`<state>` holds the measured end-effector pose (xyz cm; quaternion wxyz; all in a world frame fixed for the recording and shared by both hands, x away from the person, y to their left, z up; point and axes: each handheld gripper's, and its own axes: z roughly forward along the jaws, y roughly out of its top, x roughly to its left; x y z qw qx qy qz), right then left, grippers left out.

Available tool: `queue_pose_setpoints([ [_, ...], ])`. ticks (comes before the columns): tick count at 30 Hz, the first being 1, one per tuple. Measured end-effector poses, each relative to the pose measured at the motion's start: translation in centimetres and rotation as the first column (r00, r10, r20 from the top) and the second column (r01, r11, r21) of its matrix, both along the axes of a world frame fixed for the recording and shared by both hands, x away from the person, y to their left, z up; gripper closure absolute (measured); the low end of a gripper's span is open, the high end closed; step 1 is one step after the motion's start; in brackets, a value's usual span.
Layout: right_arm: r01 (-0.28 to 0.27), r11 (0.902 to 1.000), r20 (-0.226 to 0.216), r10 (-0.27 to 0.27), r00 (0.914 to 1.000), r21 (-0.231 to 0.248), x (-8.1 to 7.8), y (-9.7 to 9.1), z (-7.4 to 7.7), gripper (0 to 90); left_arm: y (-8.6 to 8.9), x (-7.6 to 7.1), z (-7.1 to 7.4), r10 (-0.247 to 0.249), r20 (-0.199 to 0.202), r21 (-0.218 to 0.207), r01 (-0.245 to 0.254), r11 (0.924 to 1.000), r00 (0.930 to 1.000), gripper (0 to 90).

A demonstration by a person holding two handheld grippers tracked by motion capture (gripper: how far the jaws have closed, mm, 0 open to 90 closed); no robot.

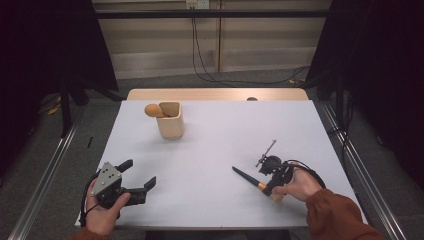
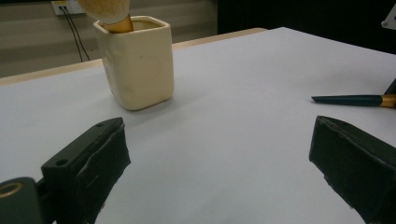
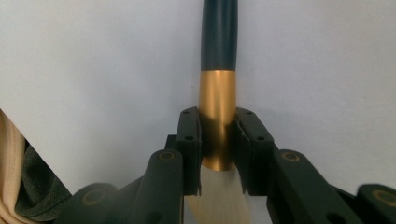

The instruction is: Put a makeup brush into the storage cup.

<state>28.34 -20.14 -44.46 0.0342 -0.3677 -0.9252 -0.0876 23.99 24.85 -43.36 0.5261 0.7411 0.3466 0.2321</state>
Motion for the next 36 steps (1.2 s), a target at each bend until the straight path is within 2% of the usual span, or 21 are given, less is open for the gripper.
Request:
queue_pose_setpoints([
  [5,0.019,0.9994,0.014,-0.019,0.9997,0.028,-0.1,-0.5,0.6,73.5,0.0,0.0,0.0,0.001,0.001,0.001,-0.001,1.0000,1.0000,4.4],
  [11,0.056,0.9961,0.050,-0.059,0.9970,0.069,0.0,-1.2,1.4,73.5,0.0,0.0,0.0,0.001,0.001,0.002,-0.001,1.0000,1.0000,4.4],
  [16,0.061,0.9925,0.084,-0.070,0.9940,0.106,-0.1,-1.7,1.9,73.5,0.0,0.0,0.0,0.002,0.001,0.002,-0.002,1.0000,1.0000,4.3],
  [19,0.075,0.9879,0.118,-0.091,0.9889,0.136,-0.2,-2.1,2.3,73.5,0.1,0.0,0.0,0.000,-0.002,0.005,0.000,1.0000,1.0000,4.3],
  [23,0.090,0.9812,0.187,-0.122,0.9748,0.171,-0.3,-2.6,2.8,73.5,0.1,0.0,0.0,0.002,-0.004,0.004,-0.002,1.0000,1.0000,4.3],
  [26,0.091,0.9768,0.207,-0.131,0.9697,0.194,-0.4,-2.7,2.8,73.5,0.2,-0.1,0.1,0.003,-0.007,0.007,-0.003,1.0000,1.0000,4.3],
  [30,0.098,0.9631,0.240,-0.160,0.9575,0.250,-0.5,-3.0,2.8,73.5,0.3,-0.2,0.1,0.007,-0.008,0.001,-0.007,1.0000,0.9999,4.3],
  [33,0.102,0.9523,0.259,-0.179,0.9492,0.288,-0.6,-3.0,2.9,73.5,0.3,-0.2,0.2,0.010,-0.005,0.015,-0.010,0.9998,0.9999,4.3],
  [36,0.099,0.9408,0.268,-0.192,0.9441,0.324,-0.7,-3.1,2.9,73.5,0.5,-0.3,0.4,0.015,-0.009,0.014,-0.015,0.9998,0.9999,4.4],
])
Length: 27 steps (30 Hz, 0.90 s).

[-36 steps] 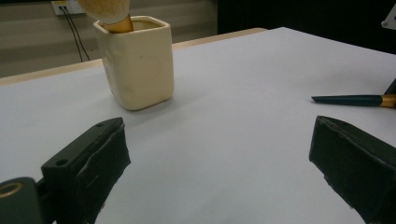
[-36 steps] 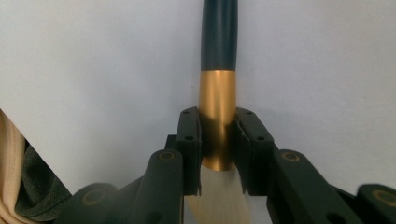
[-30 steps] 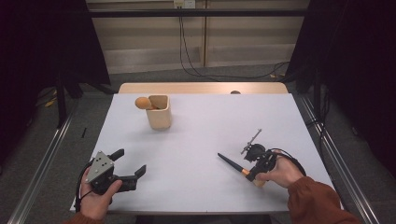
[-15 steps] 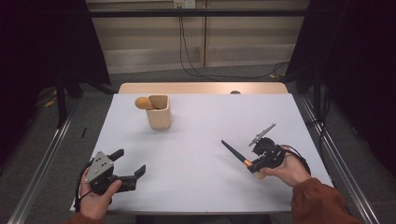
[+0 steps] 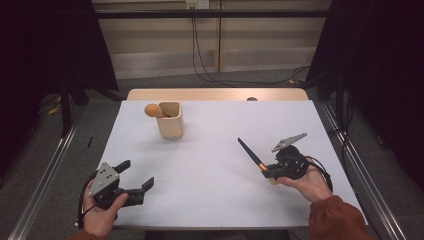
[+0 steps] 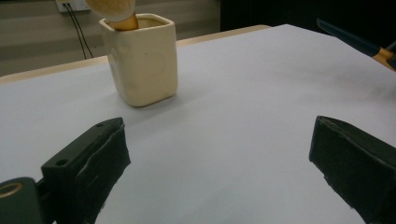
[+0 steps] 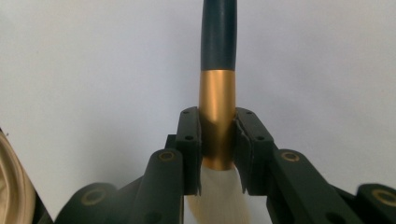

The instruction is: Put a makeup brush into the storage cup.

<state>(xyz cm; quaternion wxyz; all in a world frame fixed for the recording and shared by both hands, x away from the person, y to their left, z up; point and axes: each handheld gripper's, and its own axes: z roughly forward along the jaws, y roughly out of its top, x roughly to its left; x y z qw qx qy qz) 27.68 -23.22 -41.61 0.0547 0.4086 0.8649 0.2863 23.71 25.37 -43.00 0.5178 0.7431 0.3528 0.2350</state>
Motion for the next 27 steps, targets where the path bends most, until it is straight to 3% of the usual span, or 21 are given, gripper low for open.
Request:
queue_pose_setpoints([
  [6,-0.012,0.9949,0.033,0.008,0.9994,0.101,0.0,-0.1,-0.1,73.4,0.0,-0.2,0.3,-0.004,0.001,-0.005,0.004,1.0000,1.0000,4.4],
  [11,-0.008,0.9859,0.099,-0.008,0.9951,0.167,0.0,0.0,-0.1,73.4,-0.1,-0.2,0.6,-0.023,0.005,-0.008,0.023,0.9997,0.9997,4.3],
  [15,-0.031,0.9811,0.162,0.000,0.9868,0.191,-0.2,0.4,0.0,73.4,-0.6,-0.2,1.0,-0.054,0.009,0.005,0.054,0.9985,0.9985,4.3],
  [20,-0.094,0.9670,0.219,0.042,0.9748,0.237,-0.5,0.7,0.5,73.4,-1.3,-0.2,1.4,-0.102,0.012,0.016,0.102,0.9947,0.9947,4.3],
  [27,-0.158,0.9546,0.227,0.100,0.9687,0.253,-0.4,1.7,0.5,73.4,-2.5,0.1,1.8,-0.149,0.006,0.015,0.149,0.9887,0.9888,3.7],
])
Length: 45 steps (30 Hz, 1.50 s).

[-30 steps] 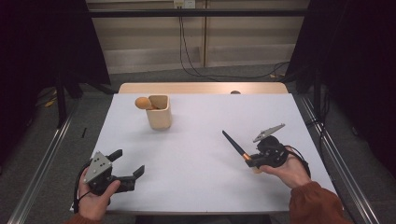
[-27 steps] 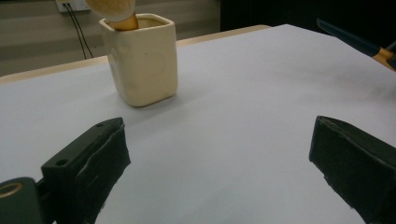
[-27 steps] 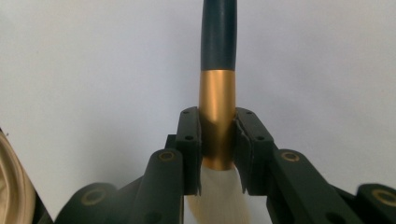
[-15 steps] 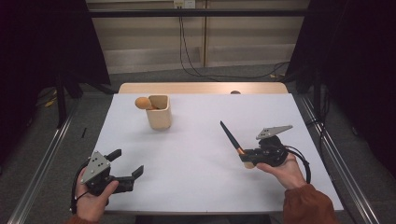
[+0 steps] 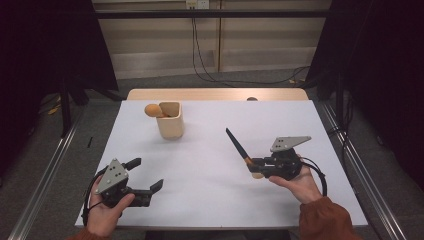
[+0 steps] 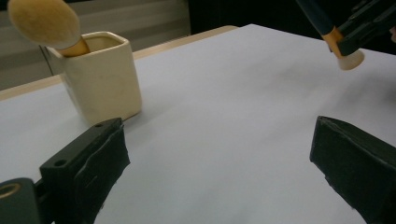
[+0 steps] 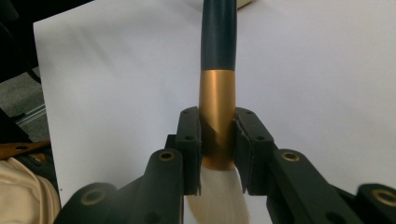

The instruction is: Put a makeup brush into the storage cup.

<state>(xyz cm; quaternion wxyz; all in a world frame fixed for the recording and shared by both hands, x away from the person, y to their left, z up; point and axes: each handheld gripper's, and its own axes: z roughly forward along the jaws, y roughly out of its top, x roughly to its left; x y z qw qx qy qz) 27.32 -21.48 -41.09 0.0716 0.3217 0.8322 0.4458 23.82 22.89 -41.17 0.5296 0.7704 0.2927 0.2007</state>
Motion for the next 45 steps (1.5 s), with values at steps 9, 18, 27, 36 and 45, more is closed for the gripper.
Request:
queue_pose_setpoints([
  [9,-0.043,0.9991,-0.019,0.043,0.9989,-0.005,0.3,1.3,0.0,73.4,-1.4,0.6,0.9,-0.082,-0.014,-0.001,0.082,0.9967,0.9966,2.4],
  [18,-0.111,0.9929,-0.014,0.110,0.9938,-0.045,0.5,3.2,0.8,73.4,-2.8,1.3,1.6,-0.143,-0.028,0.026,0.144,0.9893,0.9894,2.4],
  [27,-0.178,0.9761,-0.024,0.177,0.9840,-0.124,0.9,4.9,1.6,73.4,-4.1,2.2,2.6,-0.199,-0.033,0.073,0.201,0.9769,0.9795,2.5],
  [36,-0.265,0.9453,-0.056,0.259,0.9642,-0.190,0.8,6.4,1.7,73.4,-5.1,2.6,2.6,-0.232,-0.074,0.109,0.239,0.9649,0.9699,3.5],
  [45,-0.336,0.9069,-0.092,0.324,0.9417,-0.254,1.0,7.4,2.0,73.4,-6.1,3.3,3.4,-0.266,-0.090,0.144,0.277,0.9501,0.9598,4.2],
])
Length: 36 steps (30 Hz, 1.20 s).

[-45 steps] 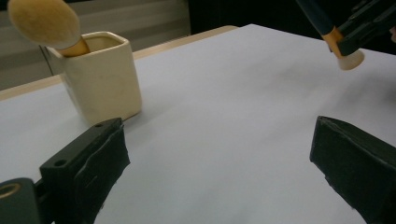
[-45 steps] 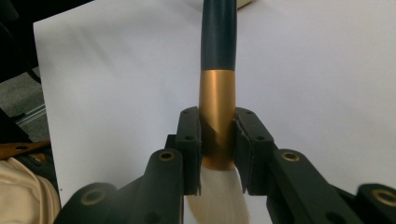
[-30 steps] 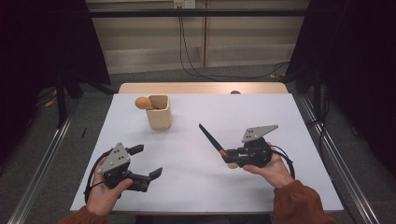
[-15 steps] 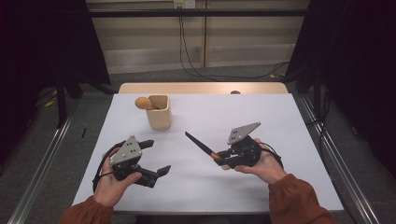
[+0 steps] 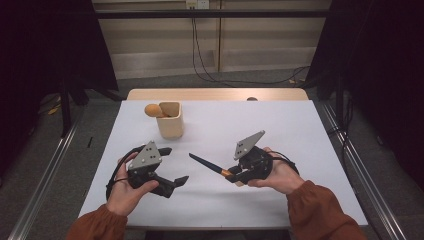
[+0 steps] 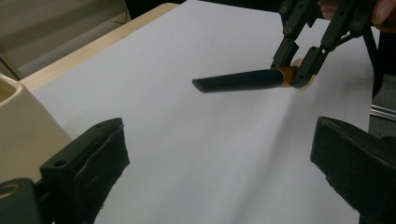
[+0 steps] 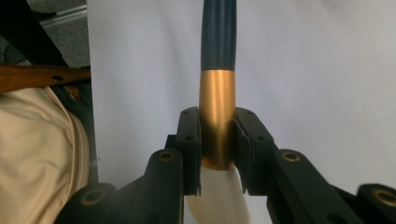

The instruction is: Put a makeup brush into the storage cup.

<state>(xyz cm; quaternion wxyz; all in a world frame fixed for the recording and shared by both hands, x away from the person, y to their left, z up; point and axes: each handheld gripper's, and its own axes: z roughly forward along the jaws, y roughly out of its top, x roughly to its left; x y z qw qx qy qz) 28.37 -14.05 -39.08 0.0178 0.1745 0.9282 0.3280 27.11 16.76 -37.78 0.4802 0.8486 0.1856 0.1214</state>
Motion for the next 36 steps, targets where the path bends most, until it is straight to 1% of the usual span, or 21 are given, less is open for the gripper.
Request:
queue_pose_setpoints([
  [1,-0.010,0.9999,-0.003,0.010,1.0000,-0.012,0.0,0.1,0.0,73.4,-0.1,0.1,0.1,-0.014,-0.011,0.013,0.014,0.9998,0.9998,5.1],
  [3,-0.026,0.9993,-0.008,0.025,0.9996,-0.029,0.1,0.3,0.1,73.4,-0.3,0.4,0.1,-0.020,-0.029,0.023,0.021,0.9995,0.9994,4.6],
  [5,-0.042,0.9982,-0.010,0.041,0.9991,-0.043,0.2,0.6,0.2,73.4,-0.5,0.6,0.2,-0.025,-0.028,0.040,0.026,0.9989,0.9993,4.5],
  [7,-0.057,0.9967,-0.017,0.056,0.9983,-0.059,0.2,0.9,0.3,73.5,-0.6,0.8,0.2,-0.038,-0.048,0.042,0.040,0.9983,0.9982,4.5],
  [10,-0.079,0.9937,-0.025,0.078,0.9967,-0.079,0.4,1.2,0.4,73.4,-0.9,1.0,0.3,-0.066,-0.063,0.081,0.071,0.9941,0.9958,4.5],
  [12,-0.086,0.9921,-0.034,0.083,0.9960,-0.092,0.5,1.5,0.4,73.4,-1.1,1.1,0.3,-0.086,-0.070,0.106,0.093,0.9900,0.9939,4.6],
  [14,-0.097,0.9892,-0.042,0.093,0.9948,-0.109,0.5,1.7,0.4,73.4,-1.5,1.3,0.3,-0.108,-0.099,0.125,0.121,0.9849,0.9891,5.4],
  [17,-0.122,0.9839,-0.043,0.118,0.9921,-0.131,0.5,2.2,0.4,73.4,-1.9,1.5,0.2,-0.130,-0.123,0.140,0.147,0.9791,0.9838,5.4],
  [18,-0.125,0.9827,-0.053,0.119,0.9915,-0.137,0.5,2.3,0.4,73.5,-2.1,1.5,0.2,-0.135,-0.135,0.144,0.154,0.9775,0.9816,5.4],
  [19,-0.131,0.9815,-0.055,0.125,0.9906,-0.139,0.5,2.4,0.4,73.4,-2.3,1.5,0.2,-0.141,-0.141,0.152,0.162,0.9751,0.9799,5.4],
  [20,-0.141,0.9795,-0.052,0.135,0.9895,-0.144,0.6,2.5,0.4,73.4,-2.4,1.5,0.2,-0.151,-0.145,0.165,0.175,0.9707,0.9778,5.4],
  [21,-0.144,0.9781,-0.061,0.136,0.9888,-0.150,0.5,2.6,0.4,73.5,-2.5,1.5,0.2,-0.156,-0.151,0.174,0.182,0.9677,0.9761,5.5],
  [22,-0.149,0.9767,-0.063,0.140,0.9881,-0.155,0.6,2.7,0.4,73.4,-2.6,1.5,0.2,-0.159,-0.152,0.182,0.186,0.9657,0.9756,5.5],
  [23,-0.151,0.9752,-0.068,0.142,0.9876,-0.162,0.6,2.8,0.4,73.5,-2.7,1.6,0.3,-0.168,-0.150,0.191,0.195,0.9621,0.9743,5.4],
  [26,-0.161,0.9713,-0.074,0.150,0.9859,-0.175,0.7,3.1,0.4,73.4,-2.9,1.7,0.3,-0.169,-0.153,0.206,0.199,0.9581,0.9735,5.4],
  [27,-0.161,0.9706,-0.075,0.149,0.9859,-0.179,0.7,3.2,0.4,73.4,-3.0,1.8,0.3,-0.168,-0.156,0.208,0.198,0.9578,0.9735,5.5],
  [30,-0.171,0.9665,-0.082,0.158,0.9839,-0.191,0.8,3.6,0.5,73.4,-3.2,1.9,0.2,-0.174,-0.164,0.235,0.209,0.9492,0.9710,5.6],
  [33,-0.185,0.9613,-0.089,0.170,0.9813,-0.204,0.9,3.9,0.5,73.4,-3.4,2.0,0.0,-0.192,-0.177,0.241,0.231,0.9426,0.9653,5.3],
  [34,-0.191,0.9594,-0.092,0.175,0.9802,-0.208,0.9,4.0,0.5,73.4,-3.5,2.0,0.0,-0.193,-0.178,0.244,0.233,0.9414,0.9650,4.6],
  [35,-0.186,0.9589,-0.099,0.169,0.9807,-0.214,0.8,4.1,0.5,73.4,-3.6,2.0,-0.1,-0.192,-0.177,0.251,0.233,0.9396,0.9651,4.7],
  [36,-0.198,0.9559,-0.096,0.181,0.9788,-0.217,0.9,4.2,0.5,73.5,-3.7,2.0,-0.2,-0.186,-0.174,0.259,0.227,0.9388,0.9669,4.6],
])
